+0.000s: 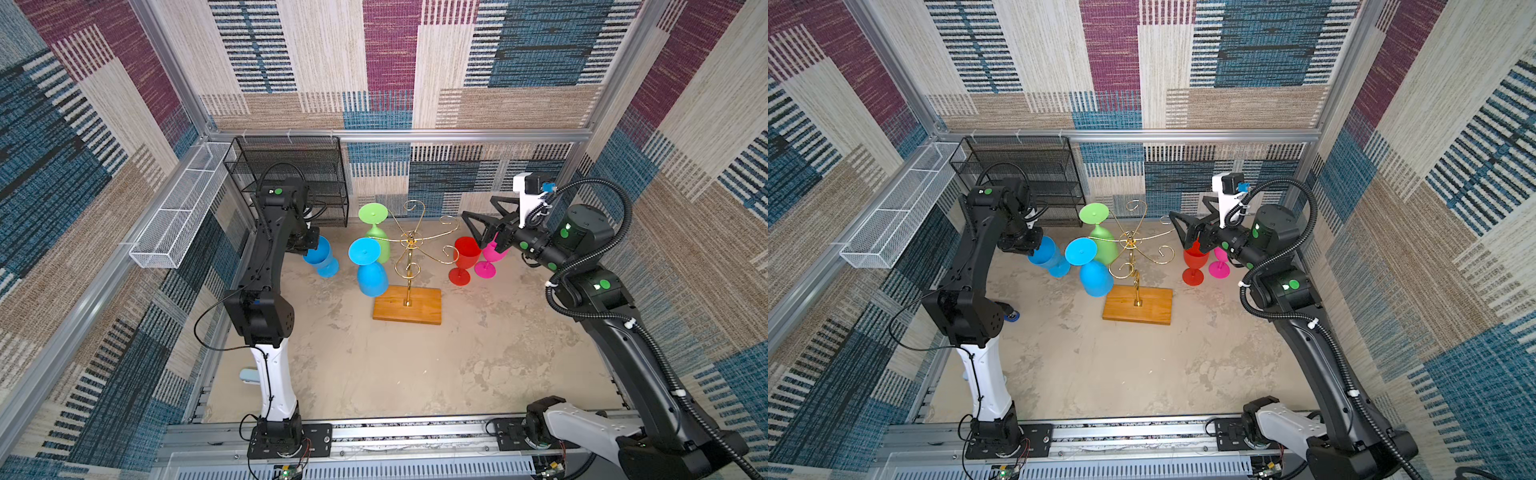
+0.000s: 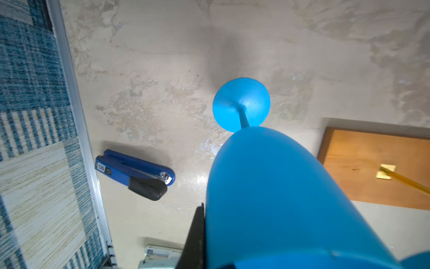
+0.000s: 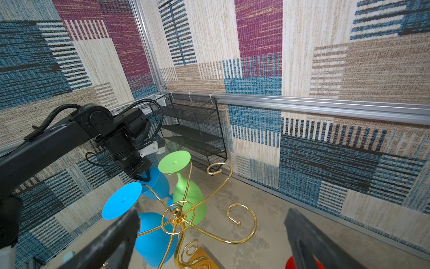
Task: Take the wine glass off the wine glass rack
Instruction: Place the wine glass at the top-left of the table.
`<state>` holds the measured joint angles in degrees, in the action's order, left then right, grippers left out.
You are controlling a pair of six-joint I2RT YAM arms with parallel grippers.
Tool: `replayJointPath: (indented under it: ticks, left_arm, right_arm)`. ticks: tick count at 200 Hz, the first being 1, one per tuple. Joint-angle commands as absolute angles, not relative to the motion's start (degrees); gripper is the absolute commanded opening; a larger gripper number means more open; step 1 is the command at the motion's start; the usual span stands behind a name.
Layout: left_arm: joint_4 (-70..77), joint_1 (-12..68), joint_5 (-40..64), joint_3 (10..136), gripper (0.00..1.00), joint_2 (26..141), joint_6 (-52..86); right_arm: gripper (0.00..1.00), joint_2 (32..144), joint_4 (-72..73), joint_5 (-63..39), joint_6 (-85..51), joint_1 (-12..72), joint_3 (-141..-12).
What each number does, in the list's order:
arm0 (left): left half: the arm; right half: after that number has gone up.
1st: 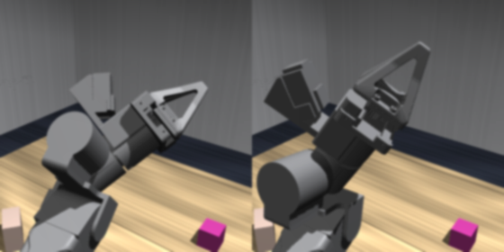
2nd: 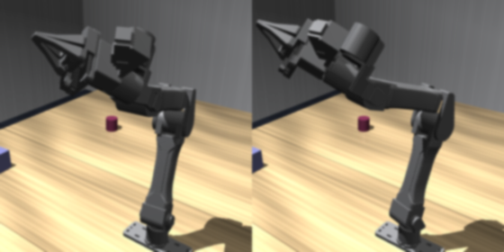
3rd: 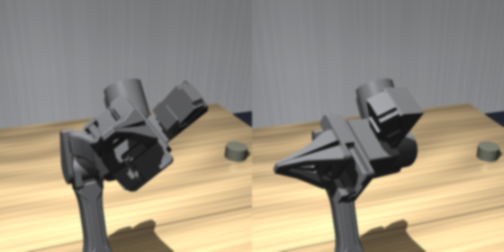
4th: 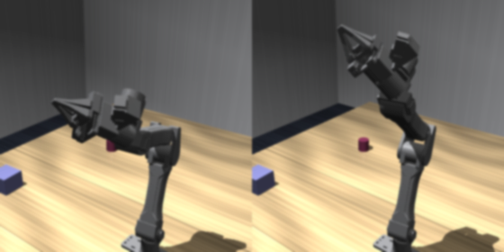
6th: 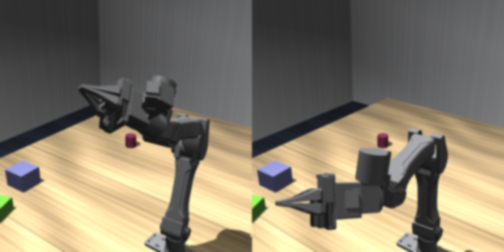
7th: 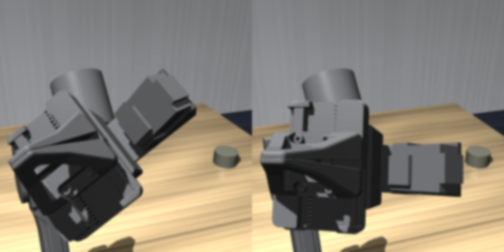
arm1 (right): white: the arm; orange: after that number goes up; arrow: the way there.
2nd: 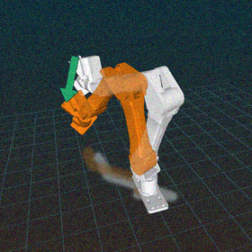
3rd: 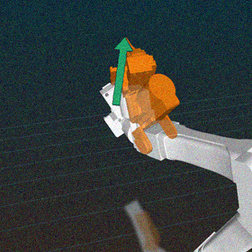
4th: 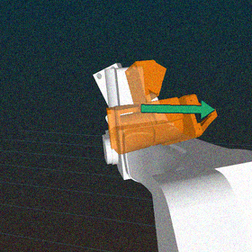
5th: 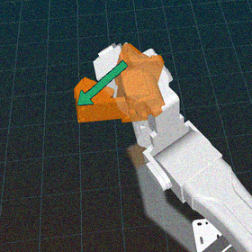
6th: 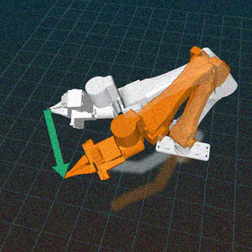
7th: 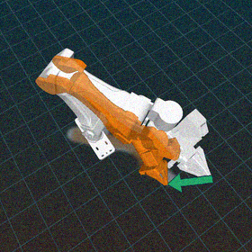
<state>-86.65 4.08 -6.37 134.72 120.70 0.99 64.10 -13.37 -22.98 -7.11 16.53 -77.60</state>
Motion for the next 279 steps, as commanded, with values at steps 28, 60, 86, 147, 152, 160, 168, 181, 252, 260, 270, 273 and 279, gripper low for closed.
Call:
replayJointPath:
  ticks: [28, 60, 86, 147, 152, 160, 168, 181, 252, 260, 270, 273, 279]
  left_arm:
    - [-89.76, 4.48, -12.25, 135.1, 0.0, 122.44, -1.71]
    - [-90.26, 4.85, -12.42, 134.38, 0.0, 124.37, -2.02]
    - [-90.34, 5.01, -12.07, 134.62, 0.02, 125.96, -2.11]
    - [-90.53, 5.06, -11.43, 134.49, 0.16, 127.87, -2.29]
    - [-90.6, 5.04, -11.43, 134.59, 0.18, 128.03, -2.22]
    - [-90.57, 5.01, -11.43, 134.64, 0.2, 128.1, -2.21]
    - [-90.57, 5.04, -11.47, 134.75, 0.22, 128.17, -2.2]
    - [-90.57, 4.93, -11.61, 135.07, 0.26, 127.93, -2.15]
    - [-89.97, 3.61, -7.25, 137.94, 0.48, 124.22, -1.14]
    - [-89.83, 3.44, -6.24, 138.2, 0.48, 123.49, -1.02]
    - [-89.36, 3.26, -3.95, 138.58, 0.48, 122.39, -0.89]
    - [-89.19, 3.22, -3.16, 138.64, 0.48, 121.96, -0.88]
    - [-88.95, 3.2, -1.7, 138.9, 0.48, 121.17, -0.81]
  right_arm:
    - [1.0, 64.71, -12.56, -24.39, -8.78, 16.52, -77.88]
    - [1.0, 65.2, -12.8, -24.73, -8.88, 16.52, -78.13]
    - [1.0, 65.22, -12.81, -24.66, -8.86, 16.52, -78.22]
    - [0.99, 65.54, -12.68, -24.65, -8.88, 16.52, -78.22]
    - [1.0, 65.49, -12.68, -24.69, -8.87, 16.52, -78.22]
    - [1.0, 65.54, -12.66, -24.68, -8.83, 16.52, -78.21]
    - [1.0, 65.62, -12.72, -24.63, -8.79, 16.52, -78.31]
    - [1.0, 65.62, -12.81, -24.63, -8.76, 16.51, -78.42]
    - [1.0, 66.08, -12.61, -24.74, -8.48, 16.52, -78.78]
    - [1.0, 66.24, -12.77, -24.68, -8.36, 16.52, -79.14]
    - [1.0, 66.34, -12.93, -24.4, -8.19, 16.52, -79.5]
    - [1.0, 66.36, -13.0, -24.31, -8.11, 16.52, -79.58]
    - [1.0, 66.44, -13.16, -24.19, -7.94, 16.51, -79.7]
